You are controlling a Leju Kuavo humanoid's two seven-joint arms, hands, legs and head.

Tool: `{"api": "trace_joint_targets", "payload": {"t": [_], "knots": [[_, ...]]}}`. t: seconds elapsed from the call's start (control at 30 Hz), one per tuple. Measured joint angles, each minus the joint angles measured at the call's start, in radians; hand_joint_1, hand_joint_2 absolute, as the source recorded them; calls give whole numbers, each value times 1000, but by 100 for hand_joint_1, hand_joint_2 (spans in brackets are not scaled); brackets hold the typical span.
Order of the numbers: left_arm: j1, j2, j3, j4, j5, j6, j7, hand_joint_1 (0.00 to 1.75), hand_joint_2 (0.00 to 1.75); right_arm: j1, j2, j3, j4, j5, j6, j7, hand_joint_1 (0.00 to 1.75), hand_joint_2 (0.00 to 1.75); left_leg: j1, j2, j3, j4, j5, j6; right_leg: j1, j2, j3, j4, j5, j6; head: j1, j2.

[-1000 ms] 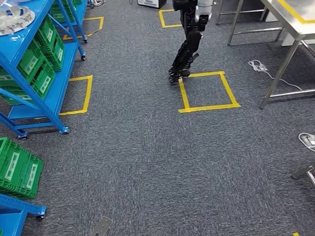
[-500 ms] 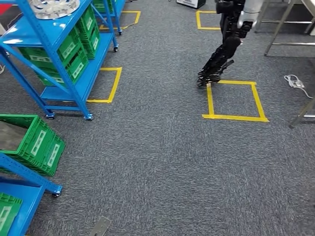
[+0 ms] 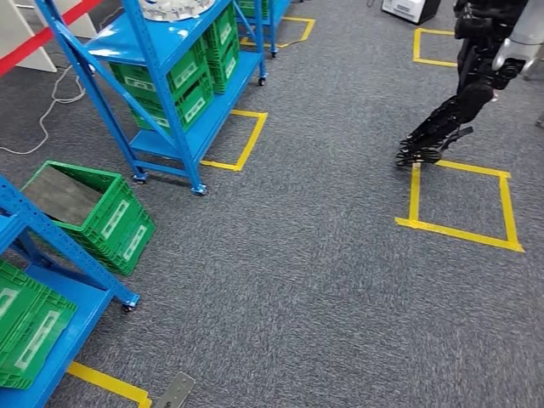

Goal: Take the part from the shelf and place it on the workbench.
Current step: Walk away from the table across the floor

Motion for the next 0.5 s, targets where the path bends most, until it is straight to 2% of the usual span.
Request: {"api": "trace_joint_targets", "payload": {"t": [0.03,0.1,0.13,0.17,0.2,0.23,0.27,0.3,0.33,0.4,0.47,0.5], "knots": [[0,0,0,0,0,0,0,0,0,0,0,1,0,0,0,0,0,0,-1,26,-11,23,-14,-4,0,-14,3,-3,1,-7,-3,0],[-4,0,0,0,0,0,0,0,0,1,-1,1,0,0,-1,-1,0,0,-2,90,-62,128,-68,-11,3,-46,6,-5,-2,-17,-8,0],[-6,0,0,0,0,0,0,0,0,3,-1,1,0,0,-1,-1,0,0,0,105,-97,198,-98,-14,6,-64,8,-5,-5,-21,-9,0],[-6,0,0,0,0,0,0,0,0,4,-1,1,0,0,-1,-1,0,0,2,111,-125,253,-115,-15,8,-80,9,-5,-8,-22,-9,0],[-4,0,0,0,0,0,0,0,0,4,-1,1,0,0,-1,-1,0,0,2,114,-137,278,-114,-15,10,-96,12,-5,-11,-23,-9,0],[-2,0,0,0,0,0,0,0,0,3,-1,1,0,0,-1,-1,0,0,2,116,-131,263,-95,-13,12,-110,16,-5,-14,-23,-9,0],[-1,0,0,0,0,0,0,0,0,2,-1,1,0,0,0,0,0,0,1,123,-105,211,-61,-9,13,-123,21,-5,-17,-22,-9,0],[0,1,1,0,0,0,0,0,0,2,-1,1,0,0,0,0,0,0,-4,144,-70,141,-26,-2,13,-135,26,-5,-22,-21,-9,0],[-2,1,1,0,0,0,0,0,0,1,-1,2,0,0,0,0,0,0,-11,167,-38,76,-4,5,16,-147,29,-5,-27,-16,-9,0],[-6,1,1,0,0,0,0,0,0,0,-1,2,0,0,0,1,0,0,-23,199,-4,8,5,18,19,-170,33,-8,-37,-6,-9,0],[-5,2,1,0,0,1,0,0,0,-4,-1,2,0,0,0,2,0,0,-24,181,2,-3,2,27,20,-191,47,-14,-43,4,-8,0],[-3,2,1,0,0,2,0,0,0,-6,-1,2,0,0,0,2,0,0,-21,169,7,-10,5,31,19,-180,52,-12,-49,8,-6,0]]}}
